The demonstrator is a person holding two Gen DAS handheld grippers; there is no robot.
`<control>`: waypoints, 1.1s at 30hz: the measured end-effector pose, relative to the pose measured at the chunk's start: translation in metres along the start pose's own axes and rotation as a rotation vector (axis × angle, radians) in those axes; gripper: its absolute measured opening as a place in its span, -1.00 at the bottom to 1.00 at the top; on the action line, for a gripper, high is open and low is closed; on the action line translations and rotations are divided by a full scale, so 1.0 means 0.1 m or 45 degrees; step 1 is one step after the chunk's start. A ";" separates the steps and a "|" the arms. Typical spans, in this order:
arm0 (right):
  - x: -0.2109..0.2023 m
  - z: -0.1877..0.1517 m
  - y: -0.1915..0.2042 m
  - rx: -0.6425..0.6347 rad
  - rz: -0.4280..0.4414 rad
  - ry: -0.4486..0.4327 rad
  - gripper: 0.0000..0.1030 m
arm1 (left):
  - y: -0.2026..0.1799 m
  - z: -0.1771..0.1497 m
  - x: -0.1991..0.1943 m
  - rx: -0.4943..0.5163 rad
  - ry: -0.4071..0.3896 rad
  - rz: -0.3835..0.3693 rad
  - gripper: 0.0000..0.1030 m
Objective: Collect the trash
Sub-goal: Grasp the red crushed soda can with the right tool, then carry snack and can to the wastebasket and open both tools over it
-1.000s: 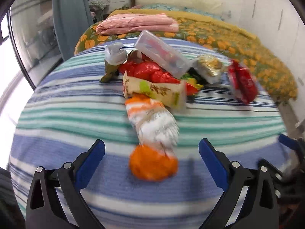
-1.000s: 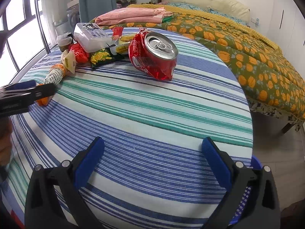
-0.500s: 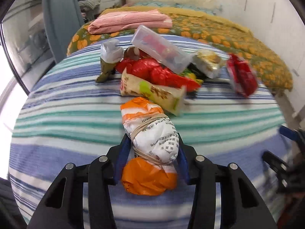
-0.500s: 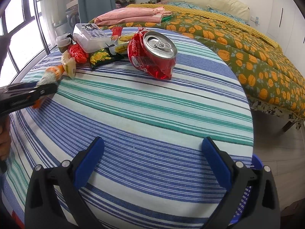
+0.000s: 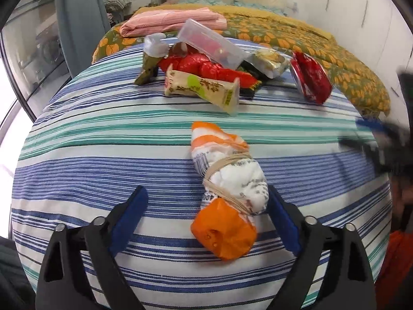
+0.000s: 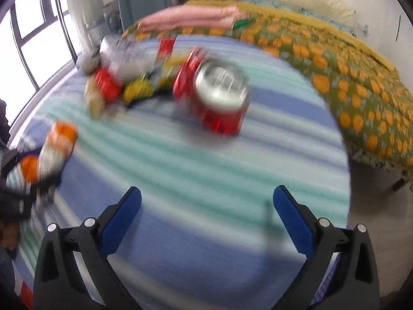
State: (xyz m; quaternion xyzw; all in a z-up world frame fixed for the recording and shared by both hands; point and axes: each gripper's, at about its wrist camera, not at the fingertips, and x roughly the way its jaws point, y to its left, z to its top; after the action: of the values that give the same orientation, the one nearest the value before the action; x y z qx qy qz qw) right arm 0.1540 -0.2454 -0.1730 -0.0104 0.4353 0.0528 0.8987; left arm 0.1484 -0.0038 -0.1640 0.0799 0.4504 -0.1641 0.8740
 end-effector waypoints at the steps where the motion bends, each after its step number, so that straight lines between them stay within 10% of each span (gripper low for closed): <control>1: 0.02 0.11 -0.05 -0.001 0.018 -0.026 0.91 | -0.04 0.00 0.02 0.025 0.012 0.017 0.87; 13: 0.52 0.78 0.05 -0.182 0.098 0.040 0.90 | -0.04 0.00 0.03 0.023 0.018 0.017 0.91; 15: 0.51 0.78 0.01 -0.117 0.116 0.027 0.40 | -0.03 0.00 0.03 0.023 0.018 0.017 0.91; 33: -0.52 -0.20 -0.17 0.098 0.154 0.053 0.36 | 0.00 -0.04 -0.09 0.010 -0.014 -0.079 0.60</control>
State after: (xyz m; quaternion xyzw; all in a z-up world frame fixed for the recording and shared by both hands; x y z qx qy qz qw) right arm 0.1083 -0.2685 -0.1447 0.0493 0.4554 0.0900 0.8844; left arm 0.1404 -0.0009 -0.1592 0.0684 0.4472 -0.1934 0.8706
